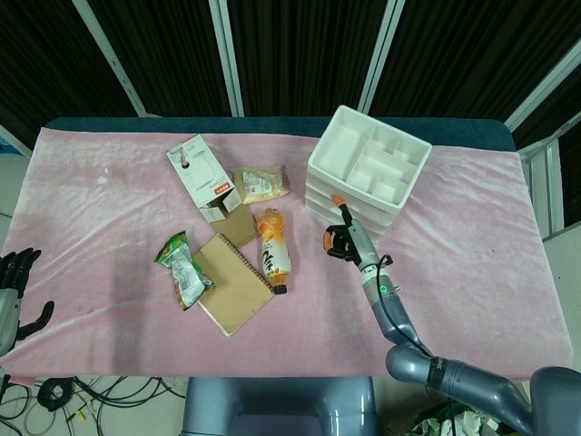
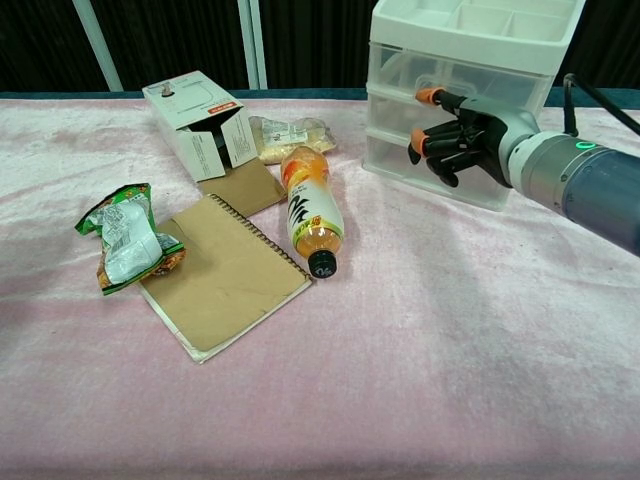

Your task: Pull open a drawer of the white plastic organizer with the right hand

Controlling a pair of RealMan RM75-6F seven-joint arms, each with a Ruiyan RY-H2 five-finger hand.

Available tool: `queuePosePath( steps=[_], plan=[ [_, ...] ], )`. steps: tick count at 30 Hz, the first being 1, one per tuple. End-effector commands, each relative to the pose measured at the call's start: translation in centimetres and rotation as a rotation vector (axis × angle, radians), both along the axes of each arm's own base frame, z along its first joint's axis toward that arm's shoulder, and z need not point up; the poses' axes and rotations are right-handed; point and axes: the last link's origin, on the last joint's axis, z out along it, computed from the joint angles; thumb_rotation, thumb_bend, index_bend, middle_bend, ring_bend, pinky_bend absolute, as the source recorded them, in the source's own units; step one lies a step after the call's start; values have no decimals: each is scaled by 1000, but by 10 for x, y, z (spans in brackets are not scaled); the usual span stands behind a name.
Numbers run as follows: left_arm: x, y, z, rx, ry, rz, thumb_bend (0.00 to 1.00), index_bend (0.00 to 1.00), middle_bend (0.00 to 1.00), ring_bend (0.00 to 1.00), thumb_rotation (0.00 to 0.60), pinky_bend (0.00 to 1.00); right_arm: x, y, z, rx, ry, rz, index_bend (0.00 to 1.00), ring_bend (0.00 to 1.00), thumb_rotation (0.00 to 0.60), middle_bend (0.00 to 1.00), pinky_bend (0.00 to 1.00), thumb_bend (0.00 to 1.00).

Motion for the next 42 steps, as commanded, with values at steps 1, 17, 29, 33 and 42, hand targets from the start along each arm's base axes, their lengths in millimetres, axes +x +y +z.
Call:
queuePosePath(
  steps=[1,17,29,33,42],
  plan=[
    [0,0,0,0,0,1,355,82,58,15,600,50,0,1,0,3,-4,3,75,760,600,686,805,576],
    [-1,0,0,3,1,9,355,82,58,15,600,51,4,14,-2,29,-18,31,78,758,600,687,805,577],
    [0,0,0,1,2,9,355,82,58,15,600,51,10,30,-2,58,-30,70,78,754,600,687,805,576],
    [0,0,0,1,3,9,355,82,58,15,600,51,12,33,-3,62,-30,78,78,755,600,687,805,577],
    [0,0,0,2,4,11,355,82,58,15,600,51,16,44,-5,79,-42,99,78,754,600,687,805,576]
  ],
)
